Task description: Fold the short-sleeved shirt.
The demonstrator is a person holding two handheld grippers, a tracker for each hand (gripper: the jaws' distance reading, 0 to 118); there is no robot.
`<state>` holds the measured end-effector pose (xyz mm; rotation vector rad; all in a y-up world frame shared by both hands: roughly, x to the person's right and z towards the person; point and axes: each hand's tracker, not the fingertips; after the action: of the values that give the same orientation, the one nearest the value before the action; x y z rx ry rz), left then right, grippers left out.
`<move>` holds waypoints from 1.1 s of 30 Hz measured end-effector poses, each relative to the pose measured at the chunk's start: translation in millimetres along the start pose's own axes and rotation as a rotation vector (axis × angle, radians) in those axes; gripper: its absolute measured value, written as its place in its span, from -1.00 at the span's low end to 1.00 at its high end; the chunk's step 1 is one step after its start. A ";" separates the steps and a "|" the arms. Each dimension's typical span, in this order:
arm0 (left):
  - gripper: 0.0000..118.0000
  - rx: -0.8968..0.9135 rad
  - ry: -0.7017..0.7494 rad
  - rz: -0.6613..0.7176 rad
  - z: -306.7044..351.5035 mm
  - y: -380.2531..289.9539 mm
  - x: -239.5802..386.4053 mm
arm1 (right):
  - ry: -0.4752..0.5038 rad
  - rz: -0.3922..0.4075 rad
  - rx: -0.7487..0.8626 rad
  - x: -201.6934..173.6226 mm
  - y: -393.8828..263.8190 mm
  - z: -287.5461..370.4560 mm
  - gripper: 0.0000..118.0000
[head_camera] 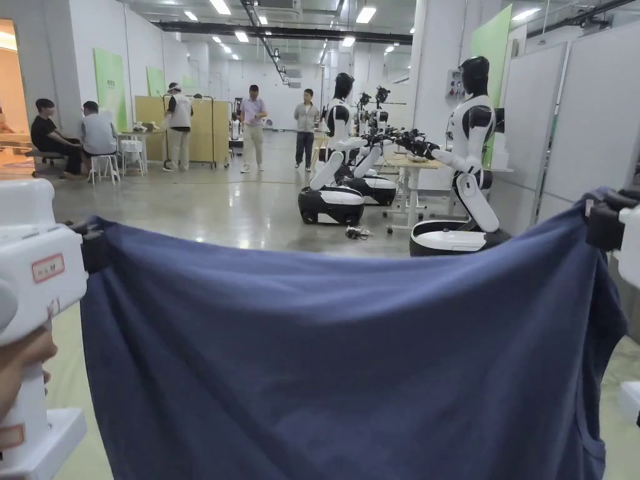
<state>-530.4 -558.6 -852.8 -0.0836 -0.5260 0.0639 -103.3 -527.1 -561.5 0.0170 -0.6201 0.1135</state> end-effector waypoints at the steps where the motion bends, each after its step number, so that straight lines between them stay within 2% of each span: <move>1: -1.00 0.007 0.010 -0.005 -13.3 9.3 0.1 | -0.002 -0.006 0.006 0.5 8.9 -15.8 -0.98; 7: -1.00 0.025 0.062 -0.075 -104.2 58.3 7.8 | -0.023 -0.019 0.031 -4.8 51.0 -113.8 -0.98; 11: -1.00 0.066 0.104 -0.106 -155.0 81.2 18.6 | -0.047 -0.016 0.031 -8.1 52.7 -185.9 -0.98; 19: -1.00 0.086 0.160 -0.200 -248.8 99.7 36.2 | -0.095 0.019 0.021 -18.1 46.9 -284.4 -0.98; 22: -1.00 0.089 0.169 -0.225 -279.9 92.8 41.5 | -0.106 0.024 0.014 -22.6 36.9 -314.0 -0.98; 26: -1.00 0.060 0.160 -0.188 -312.1 67.1 41.3 | -0.118 0.013 -0.021 -29.1 8.0 -345.4 -0.98; 29: -1.00 -0.006 0.154 -0.199 -337.0 27.9 40.2 | -0.113 0.015 -0.075 -33.7 -28.6 -368.7 -0.98; 33: -1.00 -0.092 0.156 -0.231 -364.1 -33.8 39.1 | -0.100 0.056 -0.167 -43.4 -88.9 -391.2 -0.98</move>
<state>-311.9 -611.9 -1143.8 -0.1159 -0.3800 -0.1912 98.0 -600.3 -903.4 -0.1569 -0.7286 0.1150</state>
